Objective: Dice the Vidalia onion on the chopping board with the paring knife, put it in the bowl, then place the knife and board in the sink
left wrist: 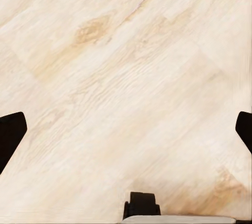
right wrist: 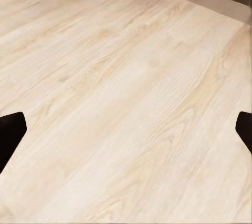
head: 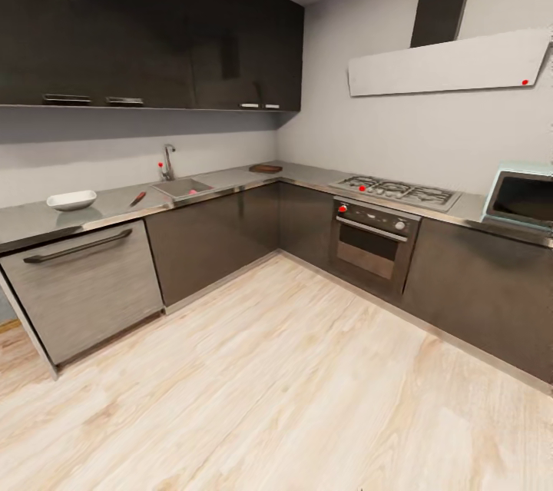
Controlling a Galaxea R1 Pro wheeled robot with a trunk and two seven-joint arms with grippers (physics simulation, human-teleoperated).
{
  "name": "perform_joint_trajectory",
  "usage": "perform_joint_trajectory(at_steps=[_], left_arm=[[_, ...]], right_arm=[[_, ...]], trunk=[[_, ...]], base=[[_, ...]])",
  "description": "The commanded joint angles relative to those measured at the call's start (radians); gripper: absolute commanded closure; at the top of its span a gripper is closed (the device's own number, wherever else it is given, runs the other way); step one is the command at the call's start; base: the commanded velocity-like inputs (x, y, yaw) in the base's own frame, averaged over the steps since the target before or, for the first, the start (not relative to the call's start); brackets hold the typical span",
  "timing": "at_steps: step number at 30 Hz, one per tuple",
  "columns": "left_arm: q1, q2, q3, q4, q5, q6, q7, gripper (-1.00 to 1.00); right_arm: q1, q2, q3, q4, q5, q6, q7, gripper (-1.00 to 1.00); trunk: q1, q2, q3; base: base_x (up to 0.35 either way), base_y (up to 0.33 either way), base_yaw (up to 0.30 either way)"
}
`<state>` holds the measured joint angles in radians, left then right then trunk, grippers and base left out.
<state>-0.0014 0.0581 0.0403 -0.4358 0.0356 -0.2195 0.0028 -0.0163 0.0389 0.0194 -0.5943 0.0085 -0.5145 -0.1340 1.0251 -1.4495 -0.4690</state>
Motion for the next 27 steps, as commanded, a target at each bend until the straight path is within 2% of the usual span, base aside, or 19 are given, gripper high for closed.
perform_joint_trajectory(at_steps=[1, 3, 7, 17, 27], left_arm=[[0.000, -0.001, 0.008, 0.000, 0.007, -0.013, 0.000, -1.00], [0.000, -0.003, 0.030, 0.002, 0.016, -0.051, 0.000, -1.00], [0.000, -0.005, 0.044, 0.003, 0.022, -0.078, 0.000, -1.00], [0.000, -0.004, 0.049, 0.015, 0.024, -0.087, 0.000, -1.00], [0.000, -0.003, 0.050, 0.014, 0.024, -0.087, 0.000, -1.00]], right_arm=[[-0.001, 0.000, 0.007, -0.003, 0.001, -0.017, -0.006, -1.00], [-0.001, 0.000, 0.021, -0.005, 0.000, -0.078, -0.008, -1.00], [-0.001, 0.000, 0.029, 0.009, -0.001, -0.137, -0.011, -1.00], [-0.001, 0.001, 0.031, 0.054, -0.002, -0.154, -0.013, -1.00], [-0.001, 0.002, 0.031, 0.084, -0.001, -0.154, -0.013, -1.00]], trunk=[[0.000, 0.000, -0.001], [0.000, 0.000, -0.001], [0.000, 0.000, -0.001], [0.000, 0.000, -0.001], [0.000, 0.000, -0.001]], base=[[0.000, -0.282, 0.000], [0.000, -0.277, 0.000], [0.000, -0.263, 0.000], [0.000, -0.192, 0.001], [0.024, -0.142, 0.236]])
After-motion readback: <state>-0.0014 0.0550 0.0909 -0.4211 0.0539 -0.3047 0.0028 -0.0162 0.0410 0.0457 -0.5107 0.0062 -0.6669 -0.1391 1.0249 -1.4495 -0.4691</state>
